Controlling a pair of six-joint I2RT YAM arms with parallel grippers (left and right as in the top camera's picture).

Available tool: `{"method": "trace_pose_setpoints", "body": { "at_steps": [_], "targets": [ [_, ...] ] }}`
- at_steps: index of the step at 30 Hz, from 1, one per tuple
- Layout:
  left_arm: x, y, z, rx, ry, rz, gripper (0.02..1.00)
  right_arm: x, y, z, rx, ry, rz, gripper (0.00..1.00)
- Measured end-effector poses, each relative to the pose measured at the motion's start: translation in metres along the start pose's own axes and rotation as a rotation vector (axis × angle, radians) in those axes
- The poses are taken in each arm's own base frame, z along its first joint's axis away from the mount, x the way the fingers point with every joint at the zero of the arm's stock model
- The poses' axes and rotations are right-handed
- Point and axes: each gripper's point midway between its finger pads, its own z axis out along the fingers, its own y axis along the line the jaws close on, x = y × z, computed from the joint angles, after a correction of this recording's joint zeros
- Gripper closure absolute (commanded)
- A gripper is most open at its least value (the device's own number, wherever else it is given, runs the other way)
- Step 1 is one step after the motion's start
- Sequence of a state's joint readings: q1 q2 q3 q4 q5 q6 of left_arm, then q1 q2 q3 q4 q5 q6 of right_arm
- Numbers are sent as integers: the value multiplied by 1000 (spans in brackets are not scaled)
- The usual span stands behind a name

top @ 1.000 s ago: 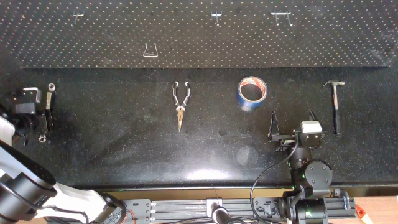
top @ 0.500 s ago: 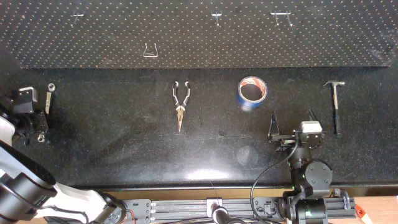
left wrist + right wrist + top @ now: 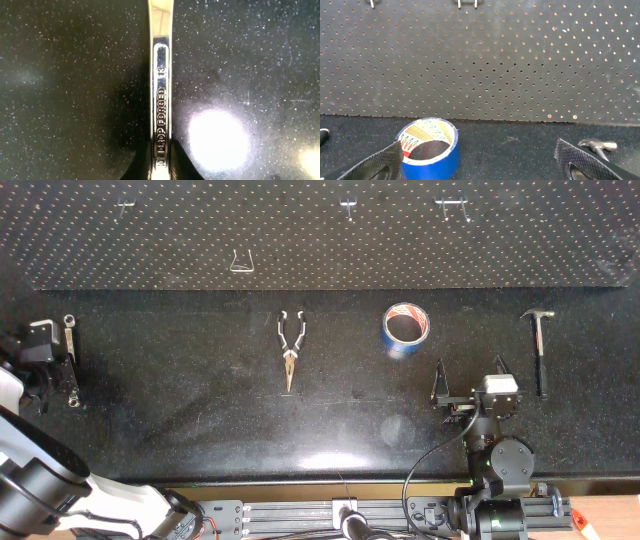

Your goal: Place Tools Onto Pegboard

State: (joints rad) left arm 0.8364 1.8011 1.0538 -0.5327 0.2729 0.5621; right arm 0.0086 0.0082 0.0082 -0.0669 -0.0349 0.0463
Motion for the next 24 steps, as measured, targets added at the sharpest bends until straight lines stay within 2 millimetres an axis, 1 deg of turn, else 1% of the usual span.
{"method": "trace_pose_setpoints", "body": {
  "at_steps": [2,3,10,12,13,14,15,16,17,18,19,21,22,23,24],
  "targets": [
    [0,0,0,0,-1,0,976,0,0,0,0,0,0,18],
    [0,0,0,0,-1,0,991,0,0,0,0,0,0,18],
    [0,0,0,0,-1,0,989,0,0,0,0,0,0,18],
    [1,-3,-9,-1,7,-1,989,0,0,0,0,0,0,18],
    [-1,-5,-23,-14,-4,3,991,0,0,0,0,0,0,18],
    [-13,-6,-47,-50,-62,13,989,0,0,0,0,-1,0,18],
    [-27,-6,-75,-96,-137,24,991,0,0,0,0,-1,0,18],
    [-44,-11,-115,-146,-249,39,989,0,0,0,0,-1,0,18],
    [-54,-17,-143,-173,-329,54,989,0,0,0,0,-1,0,18],
    [-62,-23,-164,-186,-396,66,989,0,0,0,0,-2,0,18],
    [-76,-36,-198,-188,-521,81,989,0,0,0,0,-1,0,18],
    [-91,-57,-242,-178,-680,95,989,0,0,0,0,-1,0,18],
    [-95,-78,-258,-149,-737,119,991,0,0,0,0,-1,0,18],
    [-98,-104,-266,-109,-771,165,989,0,0,0,0,-1,0,18],
    [-99,-128,-268,-69,-791,212,991,0,0,0,0,0,0,18]
  ]
}}
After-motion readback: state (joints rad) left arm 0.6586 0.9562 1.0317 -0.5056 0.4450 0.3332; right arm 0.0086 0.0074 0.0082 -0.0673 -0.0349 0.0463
